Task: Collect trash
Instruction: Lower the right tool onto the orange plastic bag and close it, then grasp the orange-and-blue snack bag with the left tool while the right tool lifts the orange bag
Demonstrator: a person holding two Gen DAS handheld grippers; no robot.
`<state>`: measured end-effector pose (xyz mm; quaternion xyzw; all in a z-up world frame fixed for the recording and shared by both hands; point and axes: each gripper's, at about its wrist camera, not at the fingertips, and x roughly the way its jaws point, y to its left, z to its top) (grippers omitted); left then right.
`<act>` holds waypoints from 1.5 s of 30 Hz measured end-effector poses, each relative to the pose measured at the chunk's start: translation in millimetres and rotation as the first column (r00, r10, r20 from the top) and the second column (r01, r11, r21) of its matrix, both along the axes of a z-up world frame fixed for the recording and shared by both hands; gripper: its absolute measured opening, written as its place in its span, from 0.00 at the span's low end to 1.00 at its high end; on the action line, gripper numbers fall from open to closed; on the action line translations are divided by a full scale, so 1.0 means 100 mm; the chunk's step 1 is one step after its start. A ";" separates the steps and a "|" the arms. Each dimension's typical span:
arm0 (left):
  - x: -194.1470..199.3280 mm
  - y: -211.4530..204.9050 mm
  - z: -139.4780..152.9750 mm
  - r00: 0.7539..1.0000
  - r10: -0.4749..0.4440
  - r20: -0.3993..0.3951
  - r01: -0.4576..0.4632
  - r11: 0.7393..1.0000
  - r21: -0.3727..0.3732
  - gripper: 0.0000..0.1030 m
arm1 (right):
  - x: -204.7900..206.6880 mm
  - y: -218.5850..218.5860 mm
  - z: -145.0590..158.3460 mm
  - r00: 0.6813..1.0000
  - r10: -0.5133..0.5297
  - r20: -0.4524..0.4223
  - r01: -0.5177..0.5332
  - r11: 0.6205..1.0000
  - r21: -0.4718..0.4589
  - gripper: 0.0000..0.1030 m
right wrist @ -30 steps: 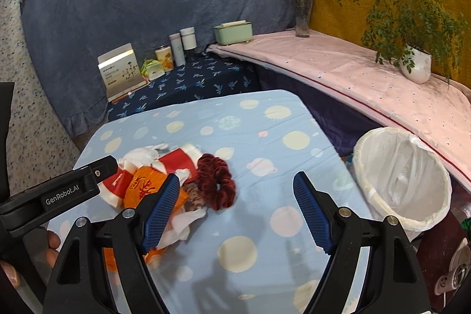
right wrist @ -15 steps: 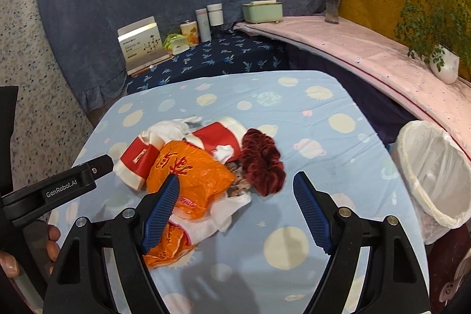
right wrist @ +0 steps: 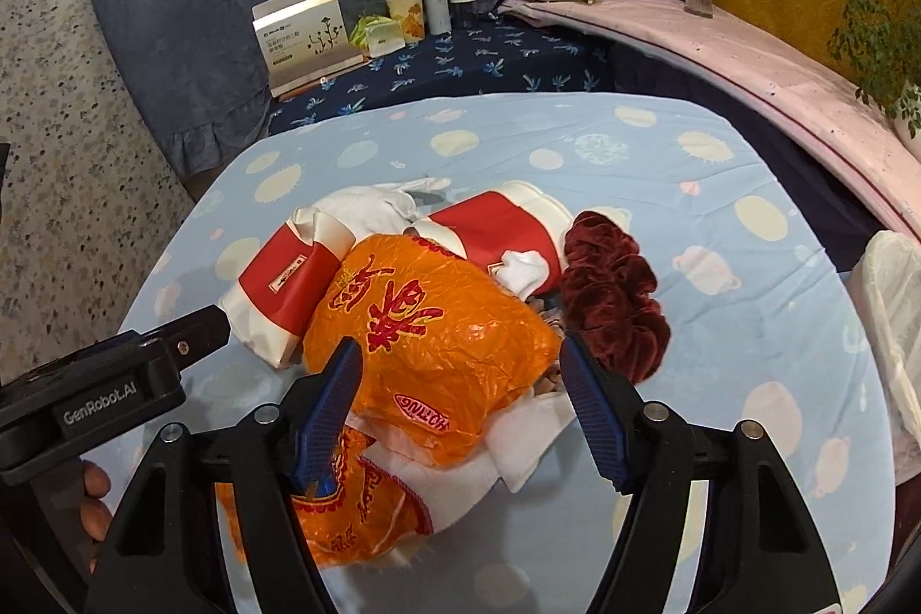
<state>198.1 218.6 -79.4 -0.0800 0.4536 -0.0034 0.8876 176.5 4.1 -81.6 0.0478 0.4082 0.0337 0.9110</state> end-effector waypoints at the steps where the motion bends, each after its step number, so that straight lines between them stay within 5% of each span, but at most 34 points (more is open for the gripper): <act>1: 0.01 0.00 -0.01 1.000 0.000 -0.003 0.000 1.000 0.001 0.85 | 0.02 0.01 -0.03 1.000 0.003 -0.007 -0.003 1.000 -0.001 0.60; 9: 0.02 -0.05 -0.11 1.000 -0.011 -0.022 0.012 1.000 0.014 0.85 | 0.06 0.02 -0.14 0.999 0.022 -0.030 -0.022 1.000 0.010 0.20; 12: 0.00 -0.07 -0.12 0.999 -0.014 -0.028 0.014 1.000 0.011 0.85 | 0.03 0.01 -0.09 1.000 0.028 -0.012 -0.028 1.000 0.009 0.13; 19: -0.10 -0.13 -0.10 0.998 -0.045 -0.035 0.045 0.999 -0.009 0.85 | -0.09 -0.14 0.20 0.998 -0.006 0.064 0.004 0.999 0.033 0.10; 25: -0.25 -0.19 -0.16 0.994 -0.087 -0.072 0.079 0.991 -0.106 0.89 | -0.24 -0.32 0.50 0.990 -0.048 0.135 0.040 0.997 0.067 0.10; 33: -0.42 -0.37 -0.40 0.982 -0.129 -0.136 0.117 0.989 -0.094 0.89 | -0.43 -0.52 0.62 0.984 -0.085 0.156 0.072 0.994 0.086 0.10; 39: -0.52 -0.50 -0.46 0.980 -0.159 -0.116 0.159 0.987 -0.015 0.65 | -0.55 -0.56 0.51 0.988 -0.090 0.129 0.079 0.993 0.088 0.10; 43: -0.59 -0.58 -0.45 0.977 -0.185 -0.109 0.187 0.982 0.008 0.28 | -0.60 -0.61 0.47 0.988 -0.099 0.118 0.088 0.991 0.101 0.10; 45: -0.59 -0.58 -0.43 0.976 -0.190 -0.110 0.191 0.982 -0.005 0.20 | -0.63 -0.63 0.48 0.987 -0.102 0.120 0.090 0.991 0.103 0.10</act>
